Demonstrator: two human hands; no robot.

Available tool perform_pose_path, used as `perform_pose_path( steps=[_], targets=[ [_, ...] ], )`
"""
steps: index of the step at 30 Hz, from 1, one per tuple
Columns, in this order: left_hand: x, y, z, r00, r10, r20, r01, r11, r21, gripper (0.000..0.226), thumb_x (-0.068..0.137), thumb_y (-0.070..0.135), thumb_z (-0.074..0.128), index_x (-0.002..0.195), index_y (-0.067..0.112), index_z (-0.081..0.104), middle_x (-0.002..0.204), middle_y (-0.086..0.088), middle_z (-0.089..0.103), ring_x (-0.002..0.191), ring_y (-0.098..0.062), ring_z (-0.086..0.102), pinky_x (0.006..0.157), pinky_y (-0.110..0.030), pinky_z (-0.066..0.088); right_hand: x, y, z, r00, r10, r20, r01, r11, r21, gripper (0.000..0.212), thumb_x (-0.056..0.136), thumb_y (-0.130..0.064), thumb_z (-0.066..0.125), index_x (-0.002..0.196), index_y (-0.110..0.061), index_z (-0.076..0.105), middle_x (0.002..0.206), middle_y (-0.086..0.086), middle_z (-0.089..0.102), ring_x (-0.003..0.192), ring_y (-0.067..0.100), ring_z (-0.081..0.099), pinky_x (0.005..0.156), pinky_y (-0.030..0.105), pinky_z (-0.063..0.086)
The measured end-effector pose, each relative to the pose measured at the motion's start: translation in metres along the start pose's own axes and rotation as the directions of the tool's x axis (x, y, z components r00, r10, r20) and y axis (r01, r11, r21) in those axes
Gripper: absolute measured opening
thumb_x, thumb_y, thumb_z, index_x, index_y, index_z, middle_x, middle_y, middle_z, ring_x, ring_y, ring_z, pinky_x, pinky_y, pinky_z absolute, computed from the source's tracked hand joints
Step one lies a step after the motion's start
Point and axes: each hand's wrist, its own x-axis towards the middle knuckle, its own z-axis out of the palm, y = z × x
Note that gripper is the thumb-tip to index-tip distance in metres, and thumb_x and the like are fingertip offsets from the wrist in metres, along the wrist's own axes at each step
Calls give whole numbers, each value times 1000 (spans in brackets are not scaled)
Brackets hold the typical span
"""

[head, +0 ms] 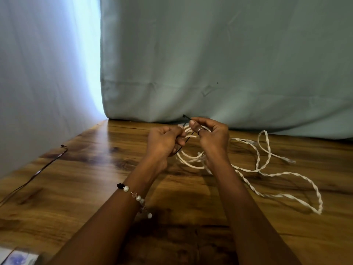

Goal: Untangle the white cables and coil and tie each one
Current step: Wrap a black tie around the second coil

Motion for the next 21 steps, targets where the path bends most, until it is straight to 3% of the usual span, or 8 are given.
perform_pose_path(
  steps=[6,13,18,21],
  targets=[
    [-5,0,1,999,39,-22,-39,999,-23,16,89,18,64,83,7,74,41,0,46,32,-6,33,37,-17,27,0,-1,0,1000,23,8,-24,994,103,11,78,-10,76,88,-16,75,85,1,75,81,11,70,80,27,56],
    [-12,3,2,999,-46,-13,43,986,-159,18,90,13,62,97,-1,70,36,6,49,28,-3,37,33,-12,31,1,1,-4,994,75,74,-82,992,94,13,79,-9,75,91,-12,75,84,2,75,74,6,69,73,20,55],
    [-13,7,3,996,-85,-29,77,975,-206,20,89,15,62,99,-1,69,34,6,48,27,-3,39,33,-9,30,2,7,-3,989,84,120,-91,994,55,11,80,-11,75,90,-13,75,87,4,75,86,18,71,82,33,57],
    [-15,11,3,997,-77,-17,71,974,-214,19,90,13,59,100,-1,68,34,7,48,26,-1,40,32,-9,29,2,7,-1,991,84,105,-92,993,73,11,80,-10,75,91,-12,75,87,4,75,86,18,71,83,33,57]
  ],
)
